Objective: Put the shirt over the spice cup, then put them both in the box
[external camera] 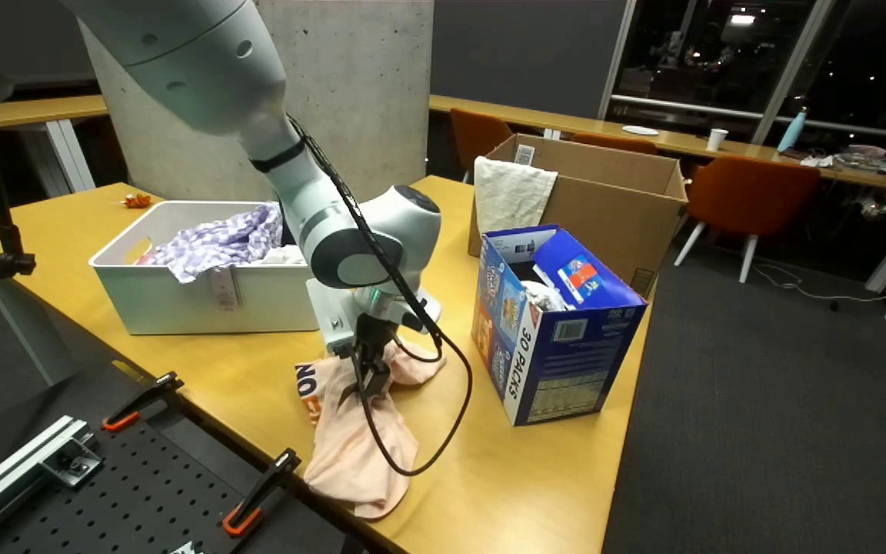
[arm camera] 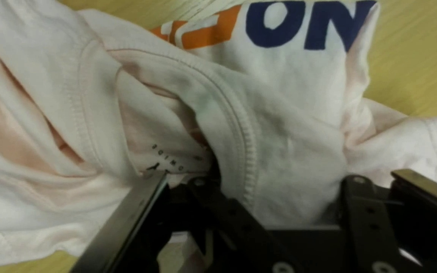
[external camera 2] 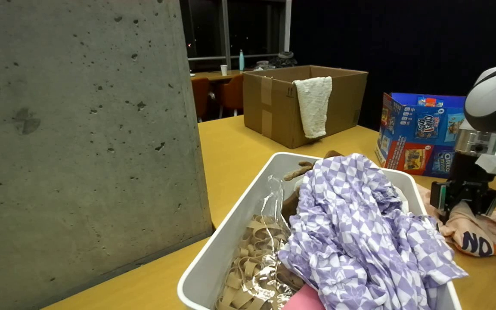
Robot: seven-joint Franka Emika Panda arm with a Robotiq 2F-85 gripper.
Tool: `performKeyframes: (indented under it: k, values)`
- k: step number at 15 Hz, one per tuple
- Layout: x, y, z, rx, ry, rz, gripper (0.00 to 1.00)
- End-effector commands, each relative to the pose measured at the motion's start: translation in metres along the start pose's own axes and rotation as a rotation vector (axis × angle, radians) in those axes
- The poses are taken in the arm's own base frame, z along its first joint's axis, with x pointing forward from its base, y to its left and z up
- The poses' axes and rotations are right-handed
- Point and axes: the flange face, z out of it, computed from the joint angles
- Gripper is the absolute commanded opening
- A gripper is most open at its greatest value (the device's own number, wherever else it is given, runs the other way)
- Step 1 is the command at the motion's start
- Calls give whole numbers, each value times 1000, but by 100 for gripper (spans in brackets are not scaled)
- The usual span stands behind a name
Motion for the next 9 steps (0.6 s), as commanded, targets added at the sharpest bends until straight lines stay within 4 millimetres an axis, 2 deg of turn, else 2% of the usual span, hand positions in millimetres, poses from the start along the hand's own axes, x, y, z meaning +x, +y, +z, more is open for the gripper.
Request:
performKeyframes:
  k: [1, 3, 5, 9]
  values:
    - [-6, 2, -31, -11, 18, 20, 26]
    - [-7, 8, -60, -14, 46, 18, 25]
    - [-5, 17, -100, -23, 82, 16, 25]
    - [-2, 32, -192, -95, 190, 19, 25]
